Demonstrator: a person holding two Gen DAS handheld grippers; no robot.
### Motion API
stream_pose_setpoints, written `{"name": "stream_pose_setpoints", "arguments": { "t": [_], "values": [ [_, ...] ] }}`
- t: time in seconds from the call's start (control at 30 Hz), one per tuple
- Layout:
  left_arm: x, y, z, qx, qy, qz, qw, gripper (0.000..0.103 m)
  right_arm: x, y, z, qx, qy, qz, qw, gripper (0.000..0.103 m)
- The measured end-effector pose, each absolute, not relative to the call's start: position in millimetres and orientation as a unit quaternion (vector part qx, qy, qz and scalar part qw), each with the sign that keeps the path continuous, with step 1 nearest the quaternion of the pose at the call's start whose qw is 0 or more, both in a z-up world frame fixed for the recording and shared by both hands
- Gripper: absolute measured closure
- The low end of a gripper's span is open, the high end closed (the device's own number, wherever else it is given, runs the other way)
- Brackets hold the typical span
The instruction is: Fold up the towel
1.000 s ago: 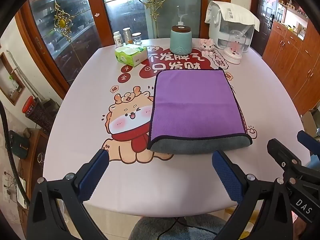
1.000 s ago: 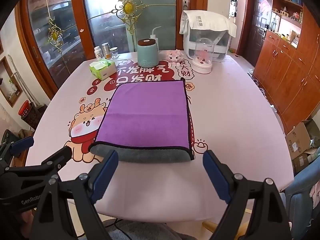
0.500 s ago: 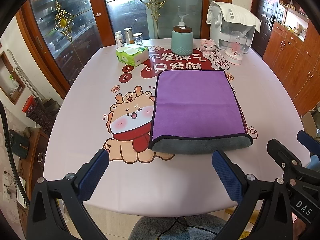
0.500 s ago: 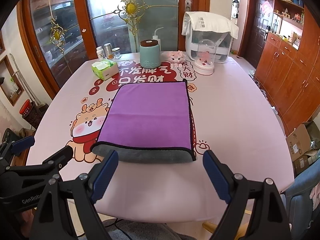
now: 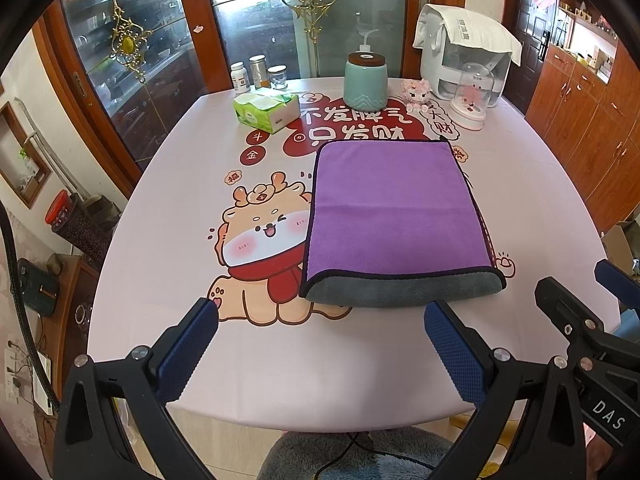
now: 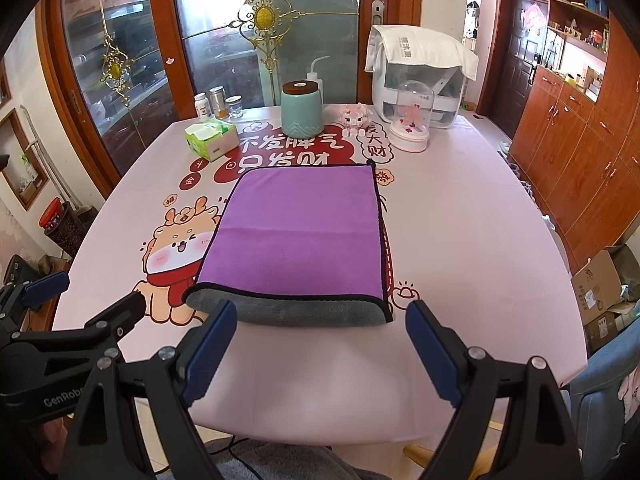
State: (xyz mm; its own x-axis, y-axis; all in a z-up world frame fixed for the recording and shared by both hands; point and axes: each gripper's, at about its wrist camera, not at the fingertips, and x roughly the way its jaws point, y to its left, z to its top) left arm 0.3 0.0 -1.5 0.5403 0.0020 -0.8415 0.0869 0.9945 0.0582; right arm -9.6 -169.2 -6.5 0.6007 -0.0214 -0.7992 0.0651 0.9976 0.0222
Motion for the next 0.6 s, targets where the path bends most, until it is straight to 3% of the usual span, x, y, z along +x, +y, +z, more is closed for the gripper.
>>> {"name": "stream_pose_setpoints", "arguments": {
  "t": [0.6],
  "values": [
    [0.9, 2.2, -3.5, 0.046, 0.479, -0.024, 0.876, 0.001, -9.3, -167.9, -3.8, 0.023, 0.444, -0.022, 0.895, 0.016]
  ]
}}
